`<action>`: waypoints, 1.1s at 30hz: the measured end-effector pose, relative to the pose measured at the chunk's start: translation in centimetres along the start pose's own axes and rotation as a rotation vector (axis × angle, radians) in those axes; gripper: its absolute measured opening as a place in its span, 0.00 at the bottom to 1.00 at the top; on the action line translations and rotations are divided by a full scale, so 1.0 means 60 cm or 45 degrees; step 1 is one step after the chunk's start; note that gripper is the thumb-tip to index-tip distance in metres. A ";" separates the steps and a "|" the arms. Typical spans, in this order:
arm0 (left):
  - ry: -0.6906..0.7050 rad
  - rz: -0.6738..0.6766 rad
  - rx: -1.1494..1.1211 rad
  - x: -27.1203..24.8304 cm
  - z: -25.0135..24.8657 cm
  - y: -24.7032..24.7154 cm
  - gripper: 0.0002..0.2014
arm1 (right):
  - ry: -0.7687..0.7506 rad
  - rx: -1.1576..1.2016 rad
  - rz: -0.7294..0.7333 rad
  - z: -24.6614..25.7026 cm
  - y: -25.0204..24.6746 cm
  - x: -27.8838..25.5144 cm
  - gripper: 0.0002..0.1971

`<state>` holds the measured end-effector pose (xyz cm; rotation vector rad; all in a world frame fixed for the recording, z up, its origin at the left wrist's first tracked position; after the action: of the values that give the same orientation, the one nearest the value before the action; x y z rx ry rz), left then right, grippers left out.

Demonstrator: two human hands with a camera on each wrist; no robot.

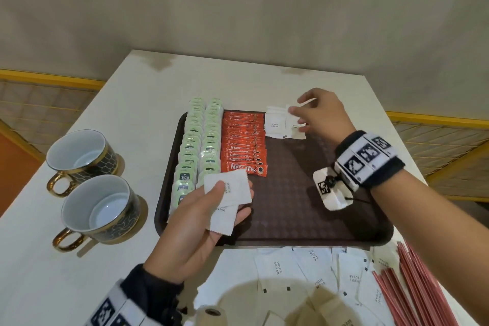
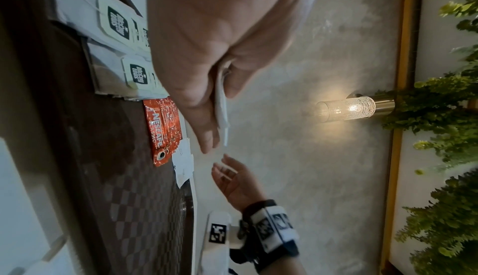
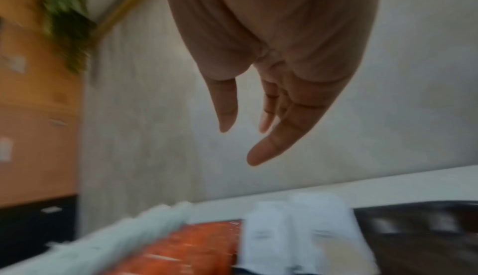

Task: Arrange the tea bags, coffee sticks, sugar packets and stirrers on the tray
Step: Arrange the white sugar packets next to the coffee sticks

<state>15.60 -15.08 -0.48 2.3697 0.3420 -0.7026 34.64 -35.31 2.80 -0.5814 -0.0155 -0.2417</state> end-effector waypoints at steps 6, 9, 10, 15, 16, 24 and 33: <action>0.010 0.094 0.141 -0.013 0.001 0.015 0.14 | -0.326 -0.022 0.705 0.060 0.013 -0.181 0.11; -0.032 0.160 0.167 -0.022 0.002 0.018 0.16 | -0.438 -0.055 0.716 0.048 0.017 -0.206 0.08; -0.055 0.183 0.148 -0.024 0.003 0.017 0.17 | -0.436 -0.033 0.670 0.045 0.013 -0.207 0.07; -0.076 0.271 0.110 -0.029 0.005 0.005 0.19 | -0.303 0.227 0.452 0.046 -0.031 -0.210 0.04; -0.042 0.262 0.151 -0.029 0.004 0.002 0.18 | -0.285 0.244 0.443 0.047 -0.041 -0.213 0.03; 0.151 0.144 0.440 -0.037 0.005 0.001 0.13 | -0.539 -0.017 0.771 0.065 -0.068 -0.272 0.14; 0.173 0.290 0.739 -0.047 0.004 0.000 0.25 | -0.430 0.120 0.570 0.045 -0.064 -0.282 0.07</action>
<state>13.19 -15.44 0.96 2.9505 -0.0975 -0.5887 17.48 -33.21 5.73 -0.5117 -0.2196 0.2927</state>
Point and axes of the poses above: each hand's wrist, its own x-axis towards the middle knuckle, its own y-axis out of the palm, z = x × y, the point moved 2 cm from there along x, towards the middle knuckle, and after that the axes turned 12 degrees about -z, right-handed, at the moved point
